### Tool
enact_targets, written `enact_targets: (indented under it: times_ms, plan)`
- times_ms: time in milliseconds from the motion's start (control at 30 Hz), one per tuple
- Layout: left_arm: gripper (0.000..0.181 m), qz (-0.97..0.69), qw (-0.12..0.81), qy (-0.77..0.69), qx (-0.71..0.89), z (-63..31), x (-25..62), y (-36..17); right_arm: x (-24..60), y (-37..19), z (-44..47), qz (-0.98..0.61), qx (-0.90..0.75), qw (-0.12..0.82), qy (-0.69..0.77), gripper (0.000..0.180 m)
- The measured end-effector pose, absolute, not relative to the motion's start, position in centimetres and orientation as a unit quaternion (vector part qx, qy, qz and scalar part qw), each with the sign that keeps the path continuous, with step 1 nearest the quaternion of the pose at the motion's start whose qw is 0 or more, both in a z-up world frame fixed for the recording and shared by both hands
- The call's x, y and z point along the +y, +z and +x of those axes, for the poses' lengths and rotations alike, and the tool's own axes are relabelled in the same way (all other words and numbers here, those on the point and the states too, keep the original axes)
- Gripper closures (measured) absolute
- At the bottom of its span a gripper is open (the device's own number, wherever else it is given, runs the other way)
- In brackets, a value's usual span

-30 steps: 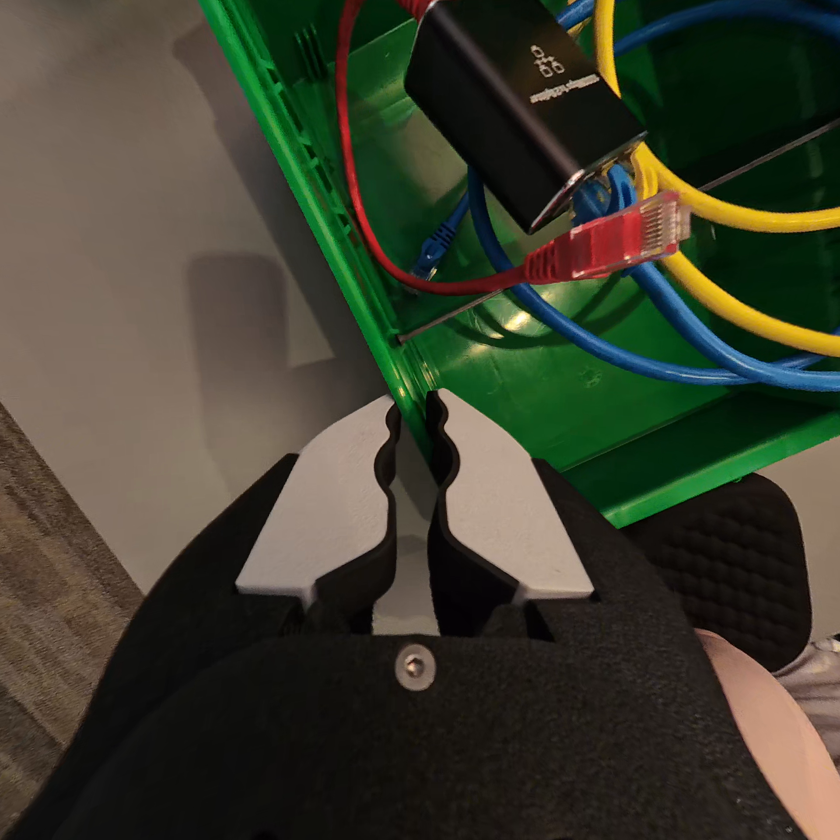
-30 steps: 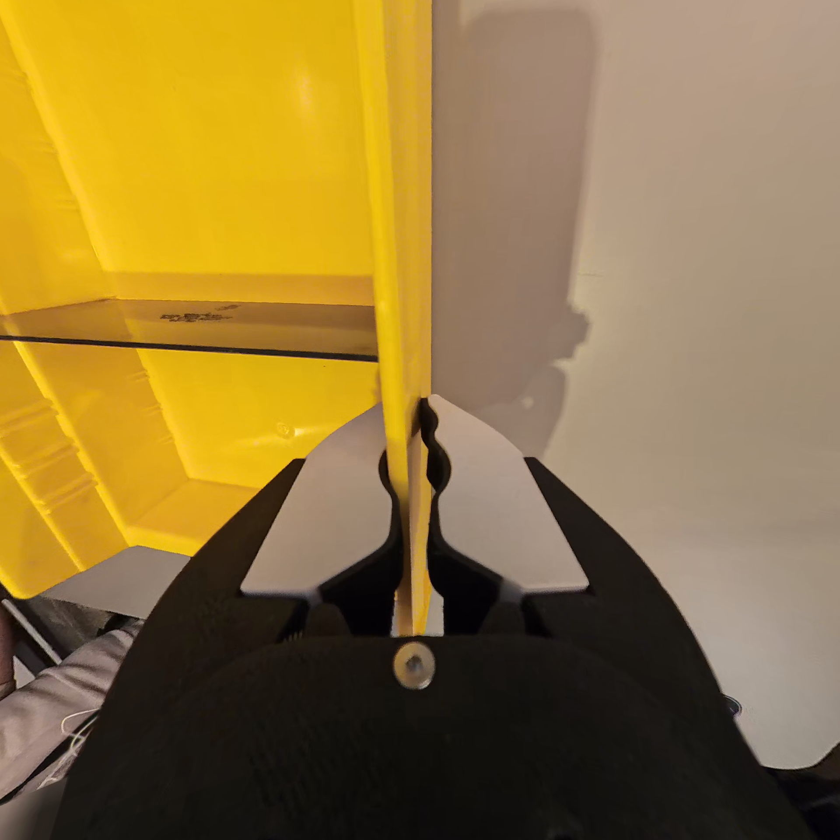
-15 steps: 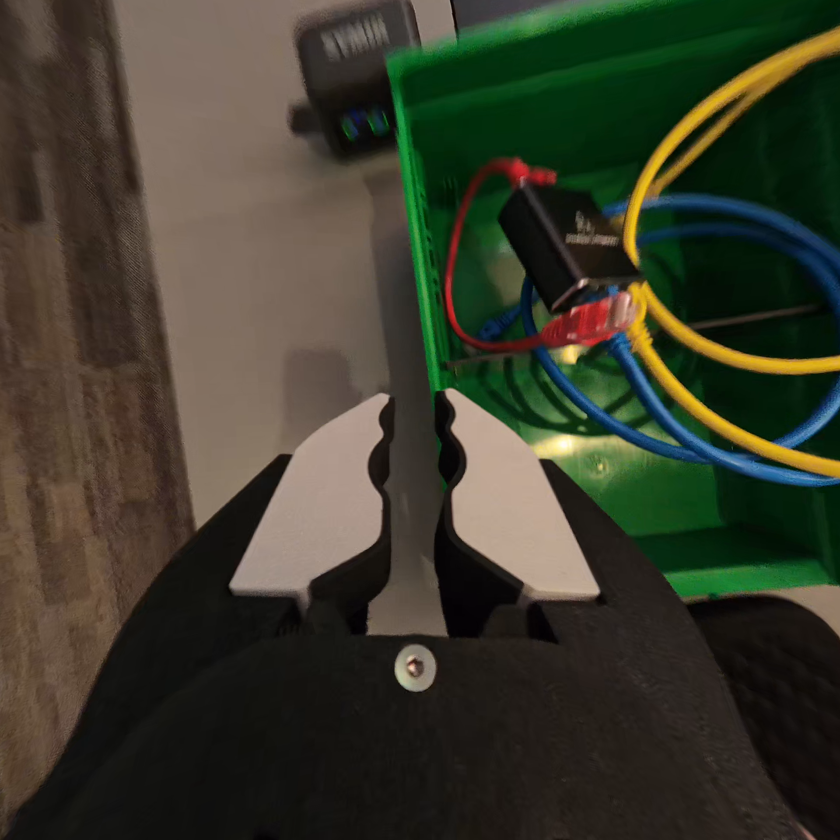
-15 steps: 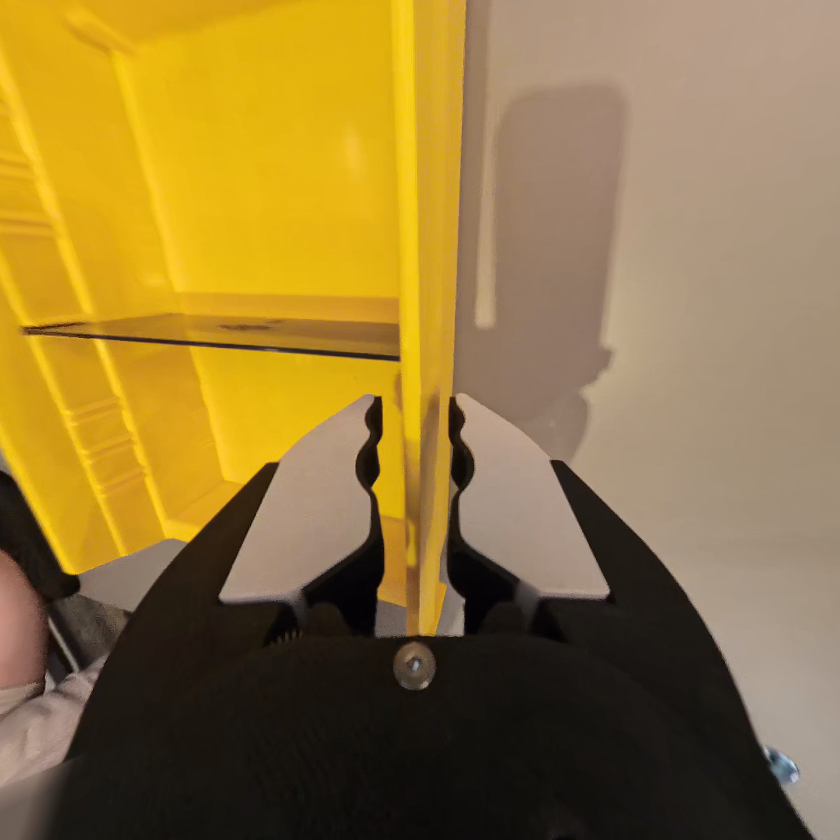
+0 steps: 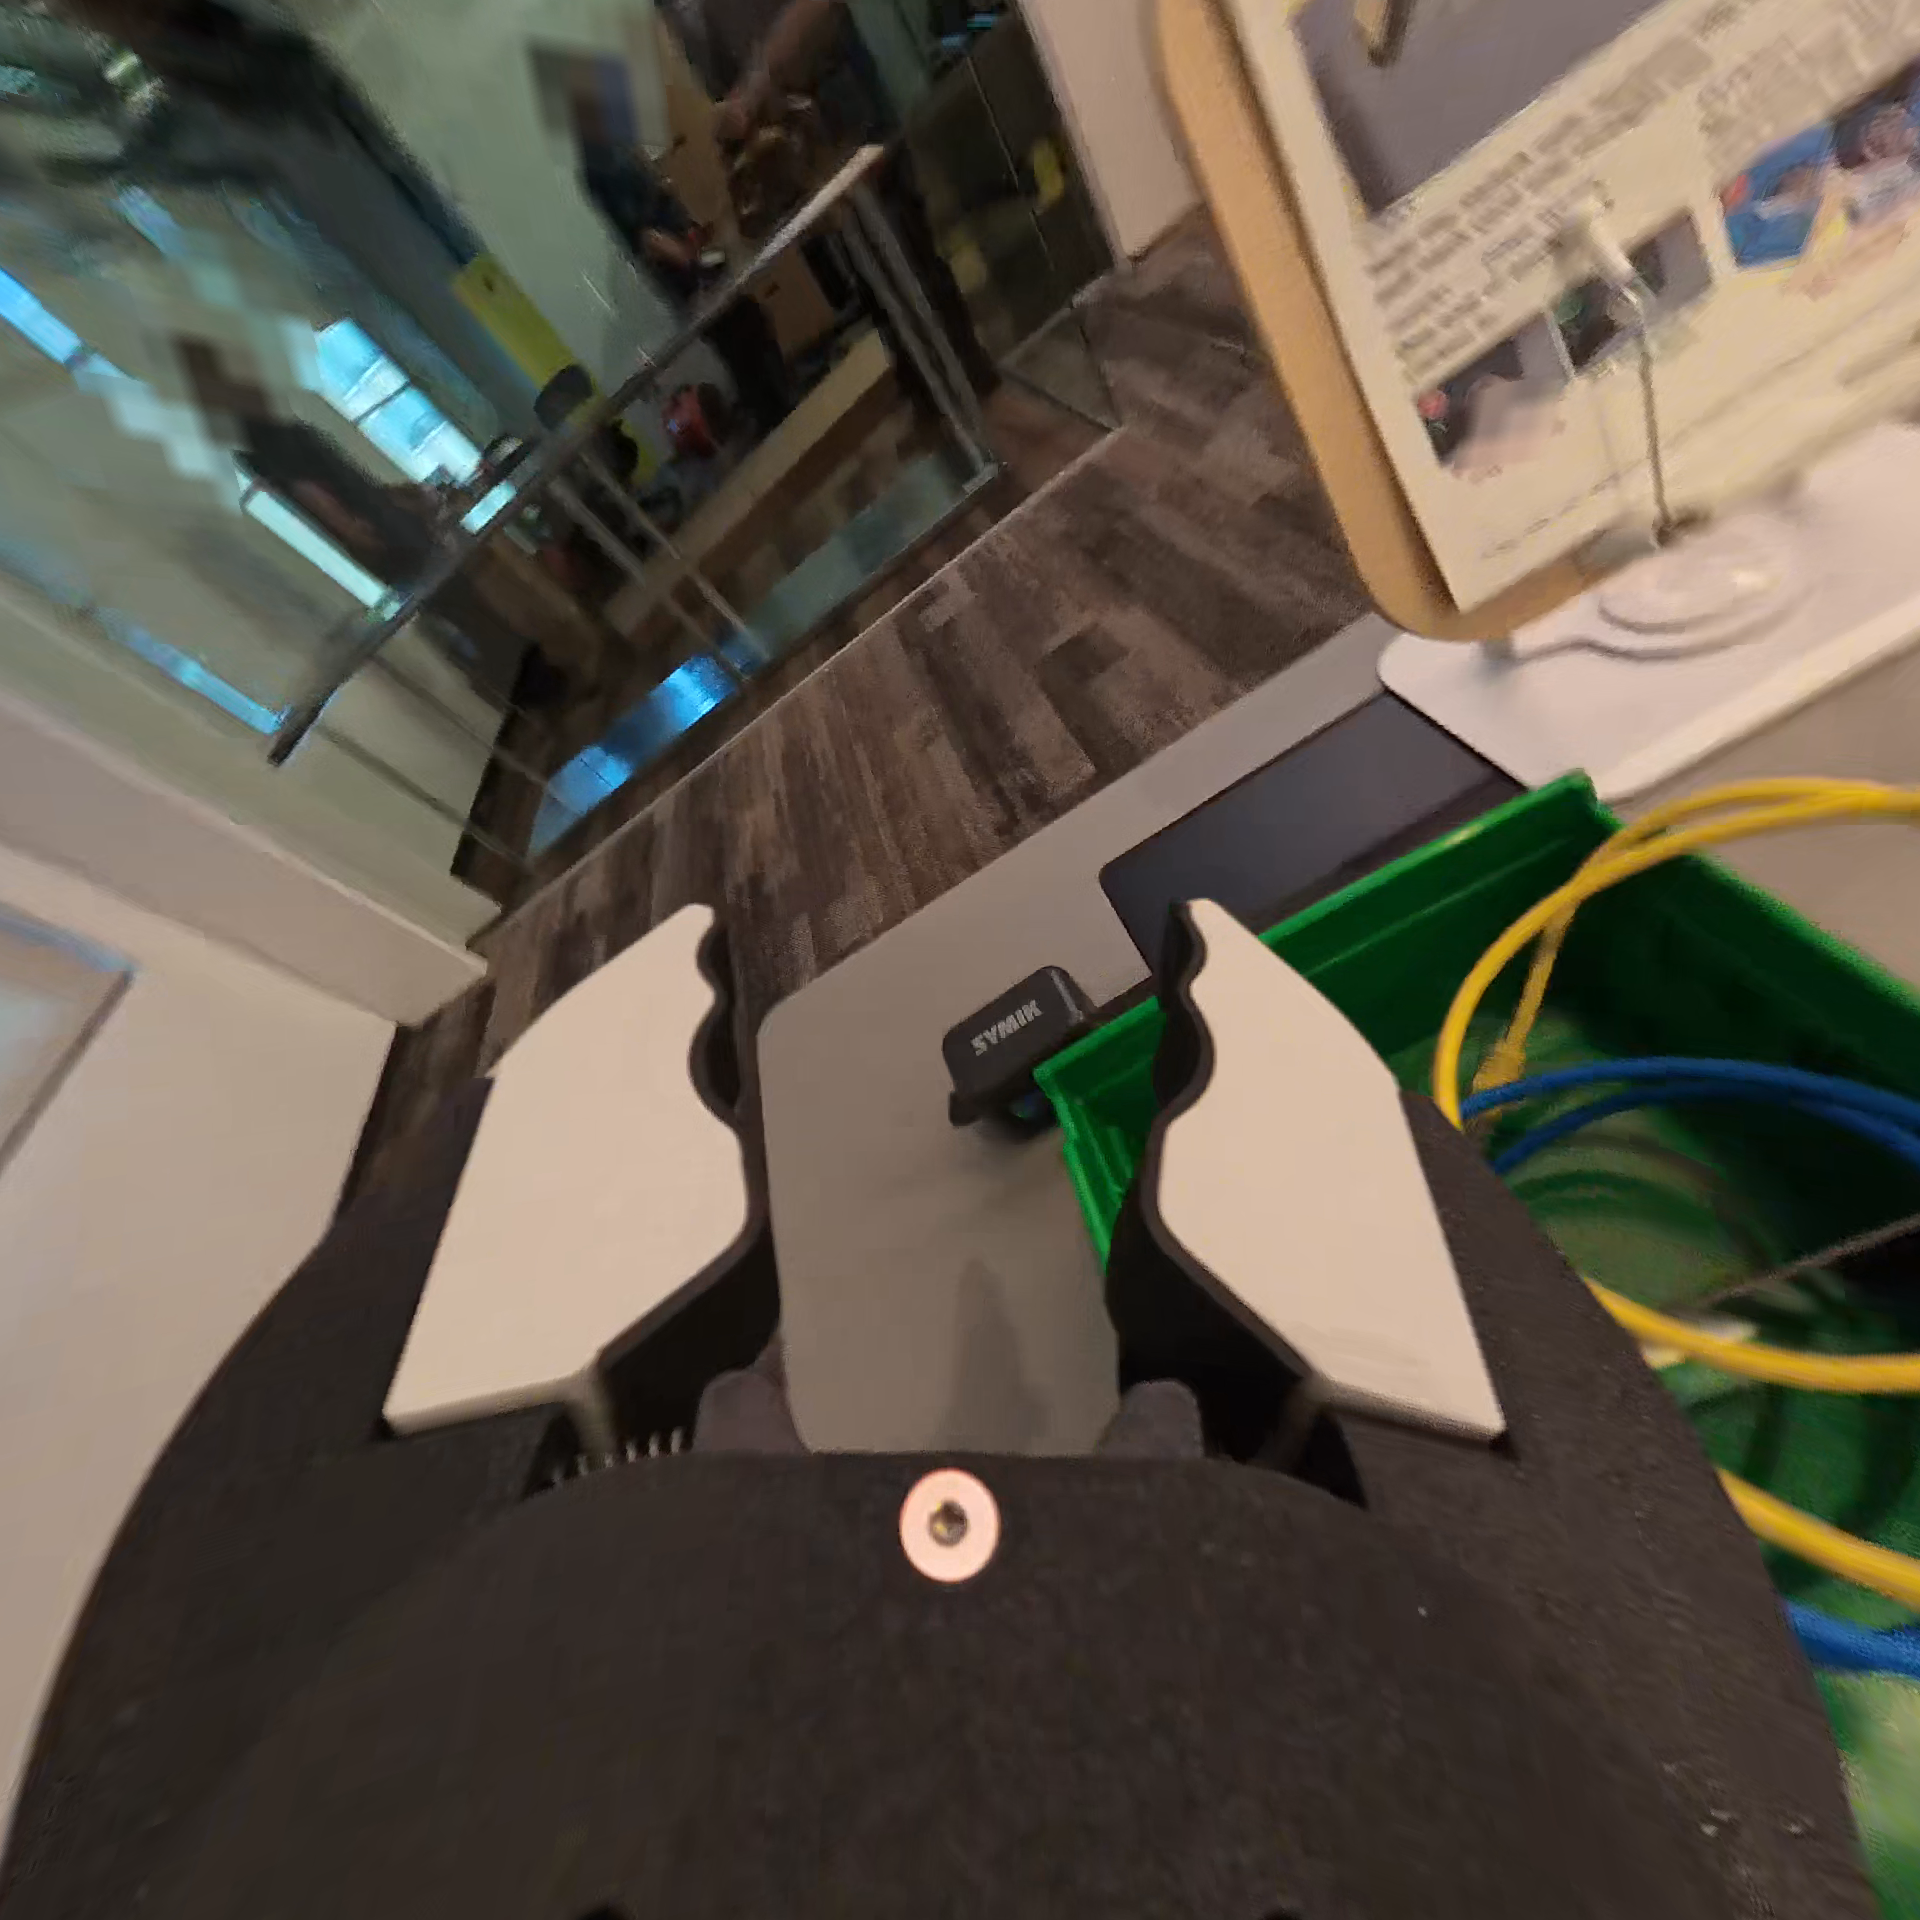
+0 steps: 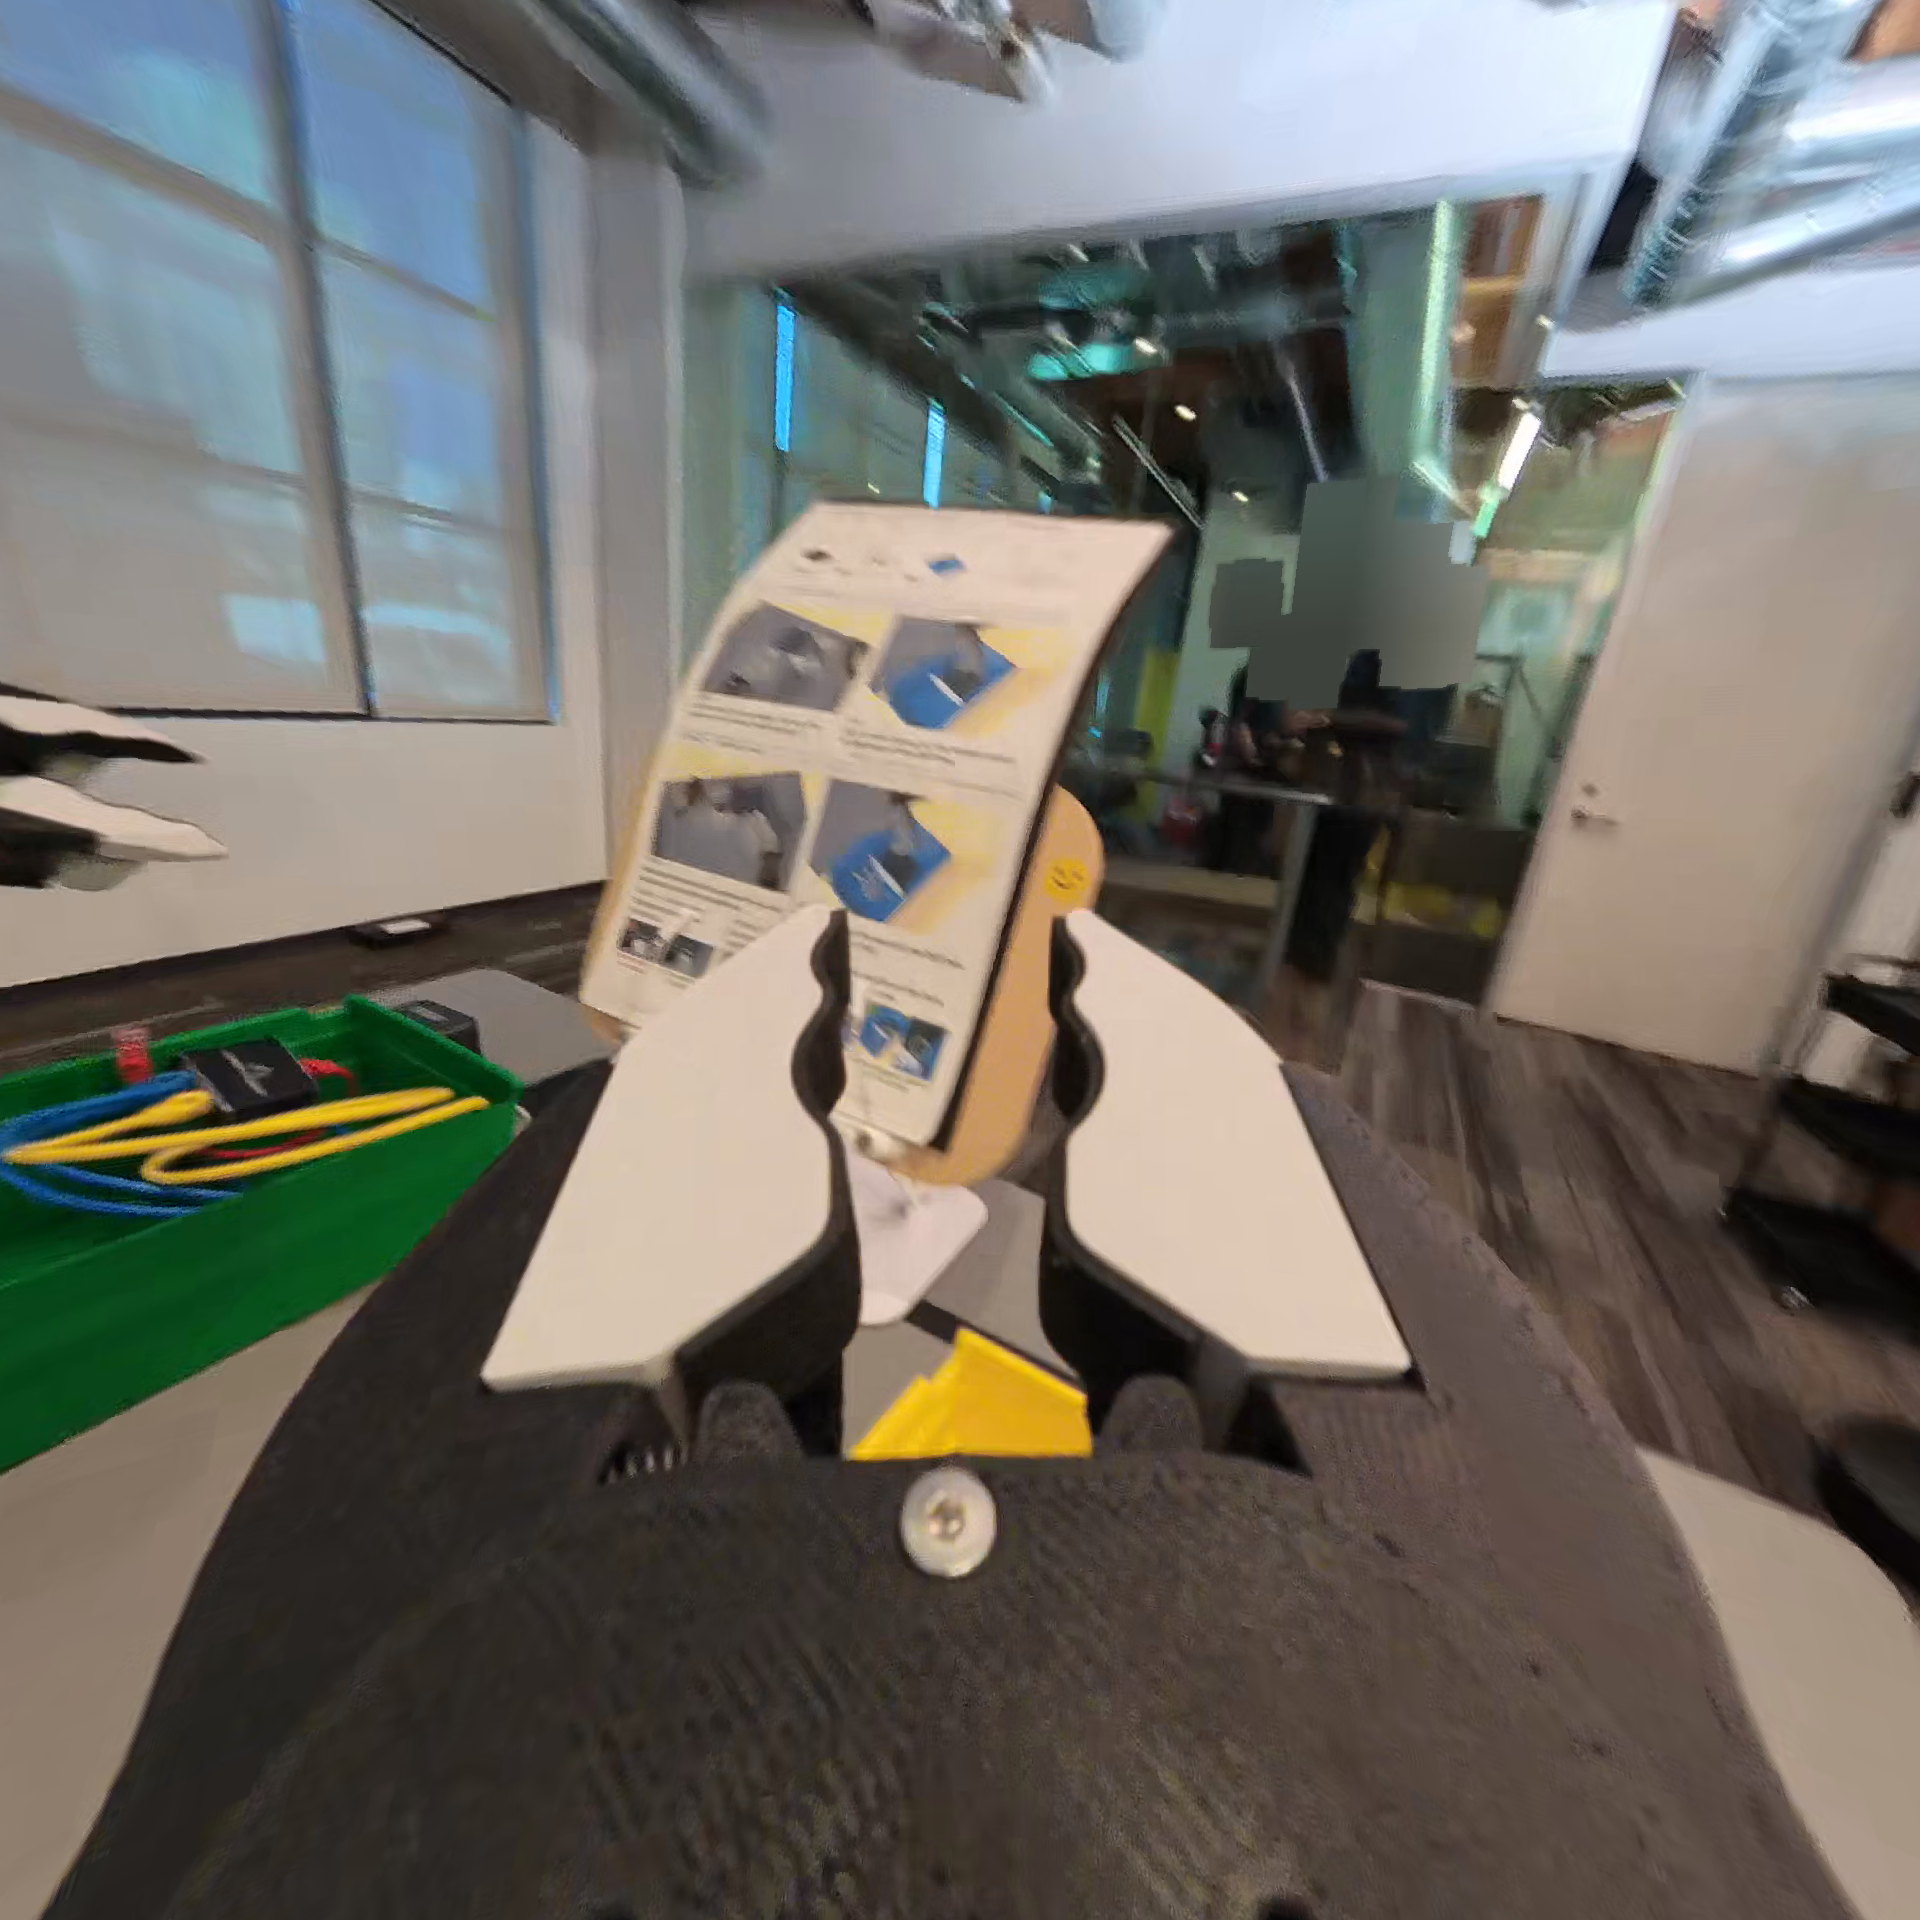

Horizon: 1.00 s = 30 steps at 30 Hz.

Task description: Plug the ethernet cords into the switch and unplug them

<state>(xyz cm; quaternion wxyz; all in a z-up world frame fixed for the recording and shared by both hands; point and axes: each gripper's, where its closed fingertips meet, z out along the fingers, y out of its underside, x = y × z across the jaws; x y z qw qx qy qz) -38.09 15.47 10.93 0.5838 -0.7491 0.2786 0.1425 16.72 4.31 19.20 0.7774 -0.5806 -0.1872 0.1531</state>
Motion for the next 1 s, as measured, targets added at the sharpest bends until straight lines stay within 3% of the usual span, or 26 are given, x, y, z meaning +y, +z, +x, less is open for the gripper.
enact_targets:
  times_ms: [67, 167, 267, 367, 533, 733, 867, 967, 1000]
  plan:
    - [0.098, -0.723, 0.549, 0.173, 0.381, -37.9, 15.8, 10.5, 4.5, 19.5, 14.7, -0.578, -0.220, 0.768, 0.165, 0.136]
    - [0.106, -0.621, 0.502, 0.249, 0.548, -37.3, 14.5, 7.8, 5.6, 18.0, 13.7, -0.595, -0.238, 0.757, 0.130, 0.126]
    - [0.106, -0.509, 0.463, 0.309, 0.657, -36.8, 14.2, 4.3, 6.7, 16.7, 13.8, -0.577, -0.228, 0.777, 0.108, 0.129]
    - [0.100, -0.497, 0.401, 0.317, 0.701, -37.8, 15.4, 1.2, 8.3, 14.5, 13.0, -0.615, -0.230, 0.741, 0.143, 0.126]
    - [0.112, -0.474, 0.340, 0.265, 0.768, -38.1, 15.7, -2.2, 9.0, 12.9, 11.9, -0.632, -0.239, 0.715, 0.181, 0.126]
    - [0.133, -0.441, 0.320, 0.200, 0.814, -36.3, 15.4, -5.3, 9.5, 11.2, 10.7, -0.649, -0.242, 0.687, 0.221, 0.126]
    - [0.128, -0.404, 0.287, 0.198, 0.846, -35.9, 14.9, -7.4, 9.7, 10.6, 10.0, -0.655, -0.240, 0.674, 0.244, 0.127]
    - [0.137, -0.374, 0.309, 0.199, 0.851, -35.1, 14.6, -8.0, 10.0, 9.8, 9.6, -0.664, -0.245, 0.664, 0.244, 0.127]
    - [0.147, -0.362, 0.329, 0.206, 0.848, -34.7, 14.7, -7.9, 10.1, 9.5, 9.5, -0.666, -0.247, 0.660, 0.245, 0.128]
